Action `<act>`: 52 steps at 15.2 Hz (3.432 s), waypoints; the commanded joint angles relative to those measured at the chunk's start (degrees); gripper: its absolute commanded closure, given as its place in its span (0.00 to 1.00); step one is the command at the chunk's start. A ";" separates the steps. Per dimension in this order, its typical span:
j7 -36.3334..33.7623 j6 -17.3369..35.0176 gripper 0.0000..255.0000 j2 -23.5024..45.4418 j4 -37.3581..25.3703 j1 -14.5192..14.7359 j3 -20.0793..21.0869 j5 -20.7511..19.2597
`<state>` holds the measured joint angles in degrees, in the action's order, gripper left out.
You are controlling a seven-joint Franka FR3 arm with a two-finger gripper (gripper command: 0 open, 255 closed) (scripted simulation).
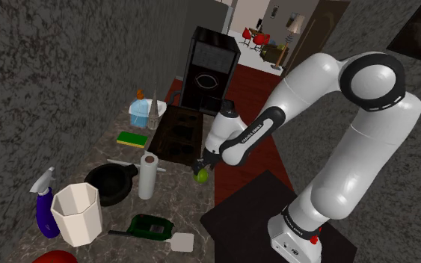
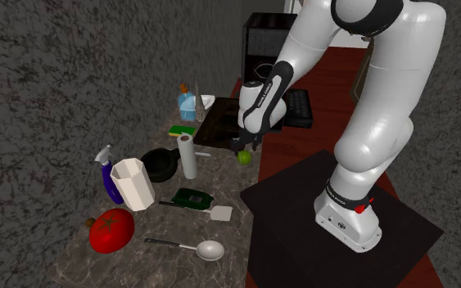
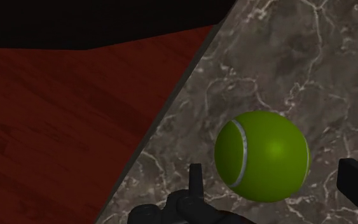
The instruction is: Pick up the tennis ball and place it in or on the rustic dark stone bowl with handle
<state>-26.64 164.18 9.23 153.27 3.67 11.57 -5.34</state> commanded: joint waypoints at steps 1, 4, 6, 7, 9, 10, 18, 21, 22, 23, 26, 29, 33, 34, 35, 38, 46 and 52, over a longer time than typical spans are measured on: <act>-1.73 2.49 0.00 3.00 -0.48 0.82 -1.25 -2.27; -1.67 2.49 0.00 2.99 -0.48 0.94 -1.35 -2.18; -1.67 2.49 0.00 2.99 -0.48 0.94 -1.35 -2.18; -1.67 2.49 0.00 2.99 -0.48 0.94 -1.35 -2.18; -1.67 2.48 0.00 2.98 -0.48 0.94 -1.34 -2.17; -1.67 2.48 1.00 2.98 -0.48 0.94 -1.34 -2.17; -1.57 2.42 1.00 2.82 -0.38 0.87 -1.28 -2.08; -0.61 0.81 1.00 0.95 -0.15 0.20 -0.29 -0.74; -0.07 -0.04 1.00 -0.06 0.00 -0.11 0.19 0.00; 0.48 -0.90 1.00 -1.08 0.12 -0.37 0.61 0.76; 2.06 -3.55 1.00 -4.08 0.39 -0.85 1.57 2.96; 3.45 -6.28 1.00 -7.02 0.51 -0.99 2.11 4.92; 4.92 -10.02 1.00 -10.78 0.43 -0.87 2.37 7.00; 5.23 -10.97 1.00 -11.69 0.37 -0.81 2.38 7.43; 5.50 -11.92 1.00 -12.58 0.30 -0.75 2.37 7.82; 6.21 -14.78 1.00 -15.17 -0.03 -0.54 2.29 8.81; 7.39 -22.42 1.00 -21.38 -1.55 -0.06 1.80 10.42; 7.82 -27.30 1.00 -24.82 -3.01 0.15 1.40 10.94</act>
<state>-18.84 137.54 -15.07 150.38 3.76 13.00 5.50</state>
